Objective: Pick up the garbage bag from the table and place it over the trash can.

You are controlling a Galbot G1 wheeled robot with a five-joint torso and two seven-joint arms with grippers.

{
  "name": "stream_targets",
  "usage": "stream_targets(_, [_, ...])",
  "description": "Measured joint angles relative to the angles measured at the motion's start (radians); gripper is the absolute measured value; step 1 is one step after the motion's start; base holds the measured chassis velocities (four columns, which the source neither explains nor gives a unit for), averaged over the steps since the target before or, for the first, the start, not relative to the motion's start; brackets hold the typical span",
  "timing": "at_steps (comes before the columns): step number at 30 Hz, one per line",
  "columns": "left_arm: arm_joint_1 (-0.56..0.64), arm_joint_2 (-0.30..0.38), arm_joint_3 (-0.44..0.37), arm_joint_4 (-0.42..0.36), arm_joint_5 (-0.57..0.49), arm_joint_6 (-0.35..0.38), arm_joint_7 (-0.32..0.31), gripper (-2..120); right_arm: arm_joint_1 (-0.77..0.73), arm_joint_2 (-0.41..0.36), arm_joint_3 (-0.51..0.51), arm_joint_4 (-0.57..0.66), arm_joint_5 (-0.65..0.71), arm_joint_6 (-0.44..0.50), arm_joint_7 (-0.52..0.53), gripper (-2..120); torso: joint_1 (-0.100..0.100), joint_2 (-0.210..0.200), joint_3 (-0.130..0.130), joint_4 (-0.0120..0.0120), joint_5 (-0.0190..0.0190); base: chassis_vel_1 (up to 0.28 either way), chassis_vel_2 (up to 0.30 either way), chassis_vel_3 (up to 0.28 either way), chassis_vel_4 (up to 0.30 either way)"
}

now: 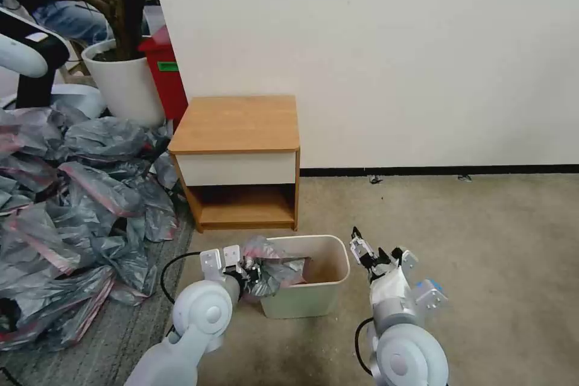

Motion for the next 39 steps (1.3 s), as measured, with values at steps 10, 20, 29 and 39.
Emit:
stream_targets(10, [-0.023,0.006,0.021,0.018,-0.053,-0.001,-0.048,11,0.001,0.001,0.001,-0.001,-0.001,0.001,0.000,88,0.000,0.000,0.000,0.0000,0.0000,0.000,0.000,0.000,0.000])
stream_targets(20, [-0.037,0.013,0.011,0.025,-0.093,-0.001,-0.053,3,-0.002,-0.005,0.005,0.011,-0.030,0.009,-0.019,88,0.000,0.000,0.000,0.0000,0.0001,0.000,0.000,0.000,0.000])
stream_targets(29, [-0.022,0.062,-0.044,0.011,-0.082,-0.001,0.074,3,-0.025,-0.058,-0.009,0.047,-0.149,0.033,-0.129,93,0.000,0.000,0.000,0.0000,-0.0001,0.000,0.000,0.000,0.000])
stream_targets(39, [0.017,0.122,-0.090,-0.027,0.029,-0.001,0.267,3,-0.032,-0.323,-0.137,0.068,-0.353,0.097,-0.482,103,0.000,0.000,0.000,0.0000,0.0001,0.000,0.000,0.000,0.000])
